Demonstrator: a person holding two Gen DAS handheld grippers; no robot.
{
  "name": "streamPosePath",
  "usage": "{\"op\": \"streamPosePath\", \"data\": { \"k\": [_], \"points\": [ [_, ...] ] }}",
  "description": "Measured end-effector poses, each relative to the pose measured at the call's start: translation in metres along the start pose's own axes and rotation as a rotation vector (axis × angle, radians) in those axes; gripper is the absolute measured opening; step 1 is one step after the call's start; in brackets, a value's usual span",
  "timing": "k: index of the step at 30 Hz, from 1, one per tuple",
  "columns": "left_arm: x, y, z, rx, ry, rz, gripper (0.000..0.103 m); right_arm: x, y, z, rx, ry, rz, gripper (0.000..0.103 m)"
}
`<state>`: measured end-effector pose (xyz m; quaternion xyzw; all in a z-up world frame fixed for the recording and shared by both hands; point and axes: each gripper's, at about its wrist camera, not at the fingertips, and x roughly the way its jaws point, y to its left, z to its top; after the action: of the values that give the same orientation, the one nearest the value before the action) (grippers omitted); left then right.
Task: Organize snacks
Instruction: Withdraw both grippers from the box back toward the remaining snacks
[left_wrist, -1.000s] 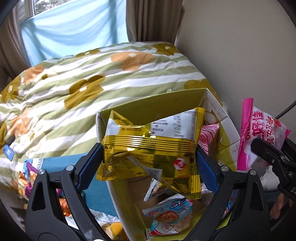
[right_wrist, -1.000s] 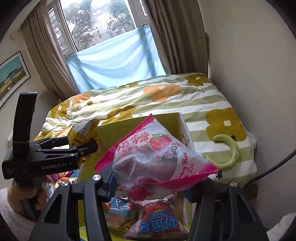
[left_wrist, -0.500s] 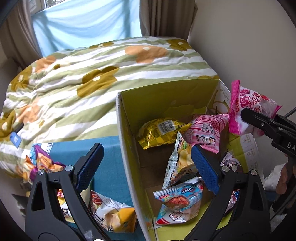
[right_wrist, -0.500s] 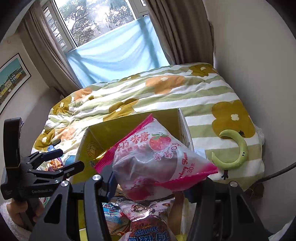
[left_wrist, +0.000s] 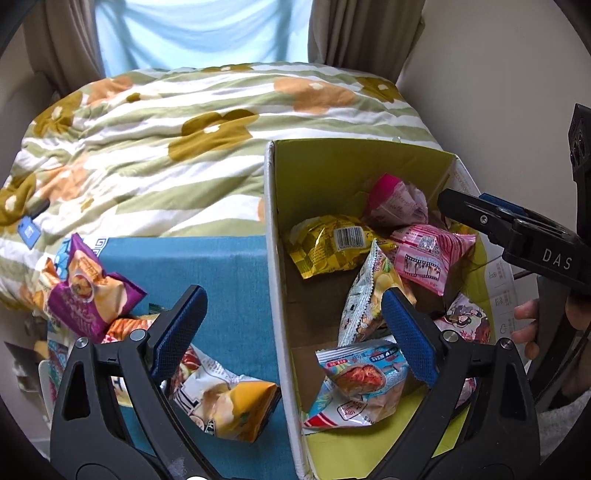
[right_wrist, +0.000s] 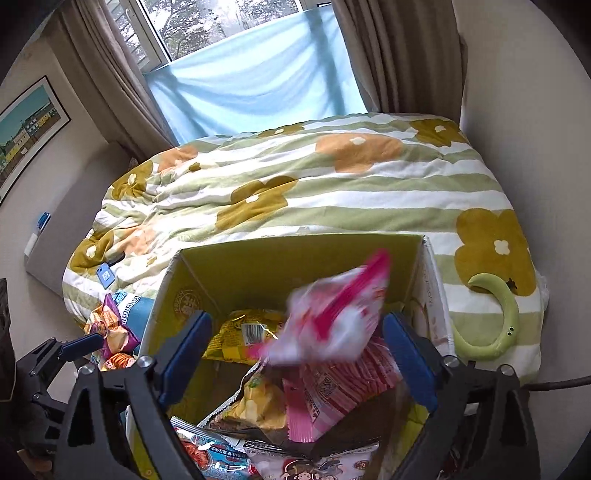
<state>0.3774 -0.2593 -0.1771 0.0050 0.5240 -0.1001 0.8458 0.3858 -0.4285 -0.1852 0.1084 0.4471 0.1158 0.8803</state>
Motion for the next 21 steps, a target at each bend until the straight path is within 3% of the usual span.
{"op": "streamPosePath", "data": {
  "k": [11, 21],
  "points": [
    [-0.037, 0.01, -0.013, 0.027, -0.061, 0.001, 0.094, -0.022, 0.019, -0.027, -0.023, -0.002, -0.012, 0.093],
    [-0.096, 0.049, -0.029, 0.102, -0.162, -0.026, 0.094, -0.088, 0.06, -0.039, -0.026, -0.12, -0.083, 0.094]
  ]
}}
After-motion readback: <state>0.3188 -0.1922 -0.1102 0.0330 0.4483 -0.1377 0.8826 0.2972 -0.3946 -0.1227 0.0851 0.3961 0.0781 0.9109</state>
